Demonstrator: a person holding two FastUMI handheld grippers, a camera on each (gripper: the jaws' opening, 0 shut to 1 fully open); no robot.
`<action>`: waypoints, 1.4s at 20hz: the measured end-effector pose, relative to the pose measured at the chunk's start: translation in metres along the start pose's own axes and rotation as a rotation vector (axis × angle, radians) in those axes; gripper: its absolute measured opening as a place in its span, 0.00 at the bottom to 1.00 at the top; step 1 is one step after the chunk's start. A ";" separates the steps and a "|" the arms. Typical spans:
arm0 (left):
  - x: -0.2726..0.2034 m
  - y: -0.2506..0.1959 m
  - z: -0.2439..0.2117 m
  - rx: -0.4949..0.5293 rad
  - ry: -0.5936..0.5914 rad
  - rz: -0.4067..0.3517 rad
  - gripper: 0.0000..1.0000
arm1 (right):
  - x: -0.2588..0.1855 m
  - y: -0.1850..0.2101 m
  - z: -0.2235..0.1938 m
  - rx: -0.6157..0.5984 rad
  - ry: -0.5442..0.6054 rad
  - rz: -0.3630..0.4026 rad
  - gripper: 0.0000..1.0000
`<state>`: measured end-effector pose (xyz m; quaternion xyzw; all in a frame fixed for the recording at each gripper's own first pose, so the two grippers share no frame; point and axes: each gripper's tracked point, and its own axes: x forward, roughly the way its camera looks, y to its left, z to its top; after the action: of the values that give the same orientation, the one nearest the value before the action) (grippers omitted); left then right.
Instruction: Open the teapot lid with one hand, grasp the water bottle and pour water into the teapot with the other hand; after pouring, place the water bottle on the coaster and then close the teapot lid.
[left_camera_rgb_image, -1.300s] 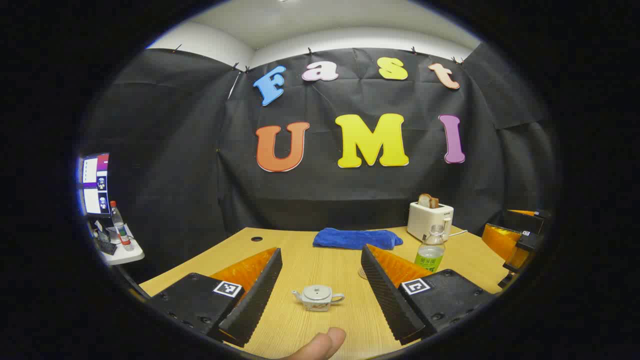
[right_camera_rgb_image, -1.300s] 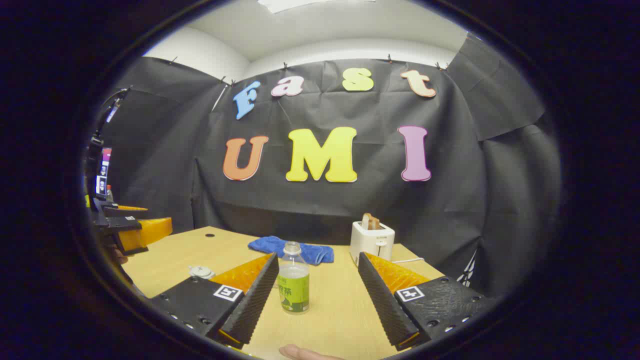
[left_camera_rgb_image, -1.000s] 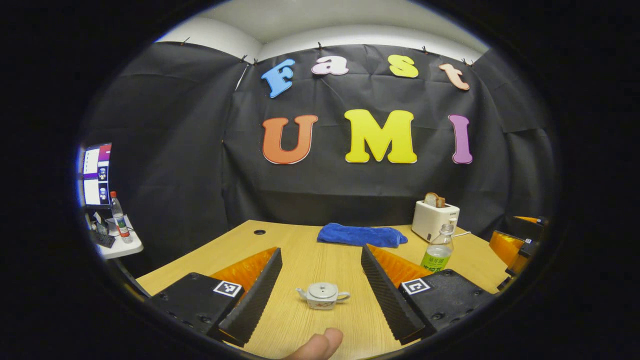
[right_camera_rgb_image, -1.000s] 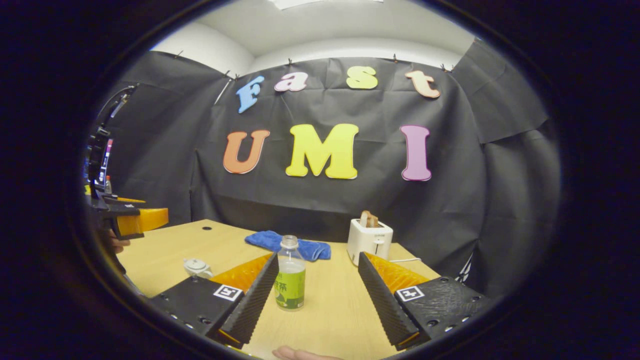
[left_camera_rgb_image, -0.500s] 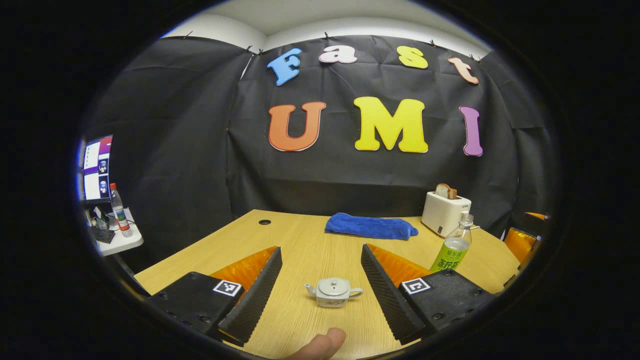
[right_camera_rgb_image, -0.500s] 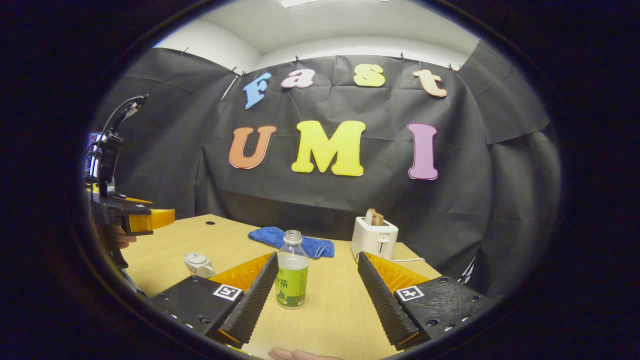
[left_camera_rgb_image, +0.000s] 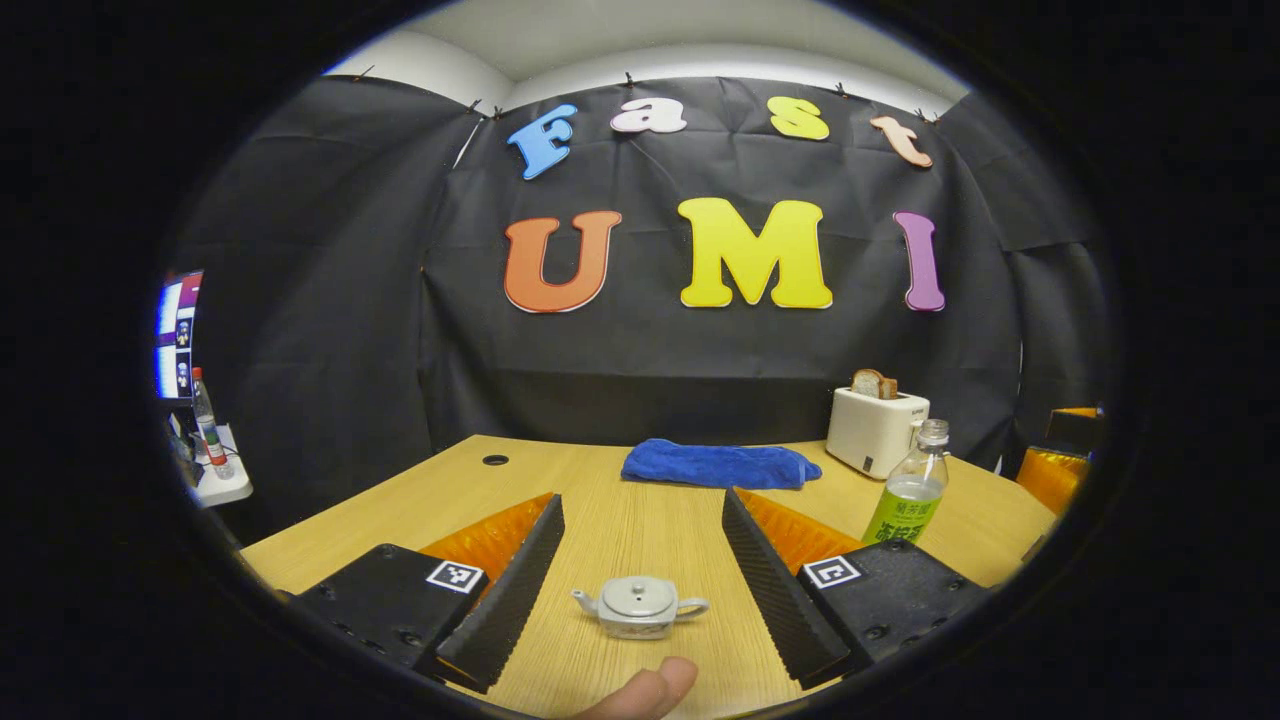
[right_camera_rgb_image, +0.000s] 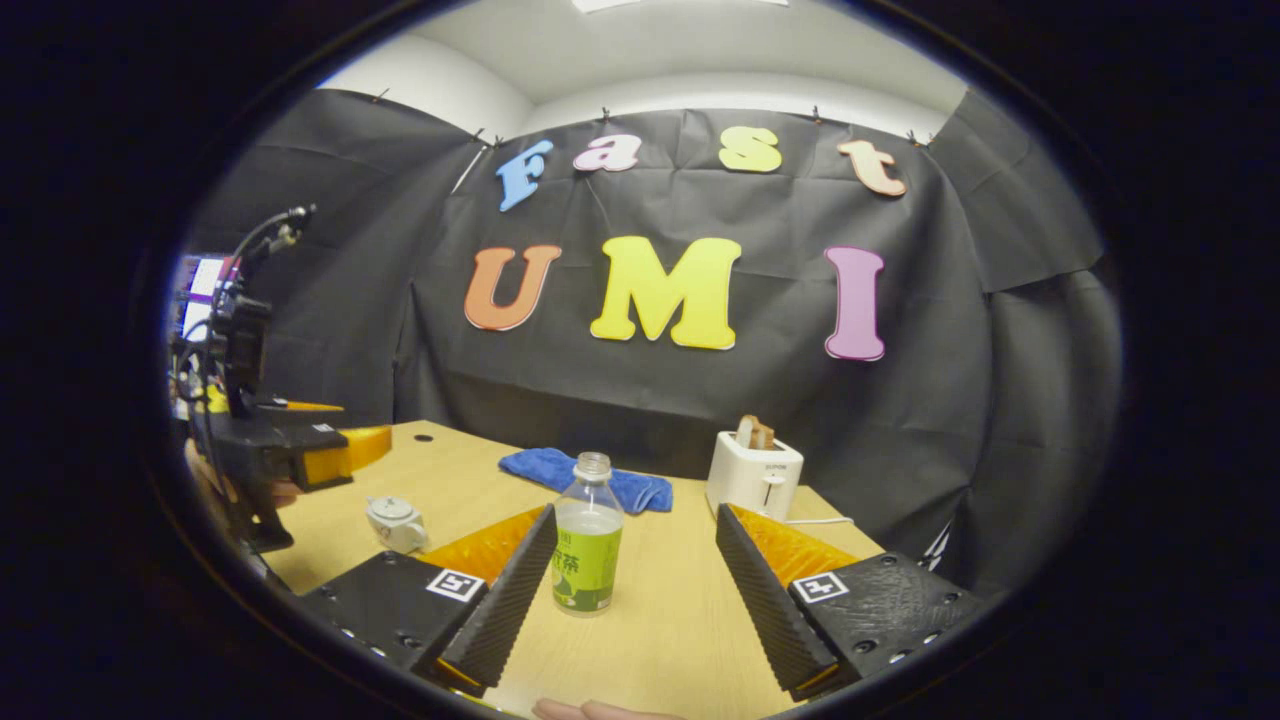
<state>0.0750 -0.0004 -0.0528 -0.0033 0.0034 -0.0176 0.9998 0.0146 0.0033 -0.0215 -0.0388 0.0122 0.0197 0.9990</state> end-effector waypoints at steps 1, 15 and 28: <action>0.009 -0.001 -0.007 0.000 0.002 0.000 1.00 | 0.001 -0.002 -0.001 0.004 0.002 -0.001 0.98; 0.040 -0.008 -0.071 -0.021 0.096 -0.052 0.64 | 0.012 -0.010 -0.015 0.018 0.045 -0.028 0.96; 0.045 0.002 -0.083 0.017 0.151 -0.013 0.05 | 0.023 -0.004 -0.033 0.018 0.087 -0.016 0.96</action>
<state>0.1194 -0.0005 -0.1364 0.0067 0.0787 -0.0244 0.9966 0.0373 -0.0025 -0.0549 -0.0307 0.0555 0.0101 0.9979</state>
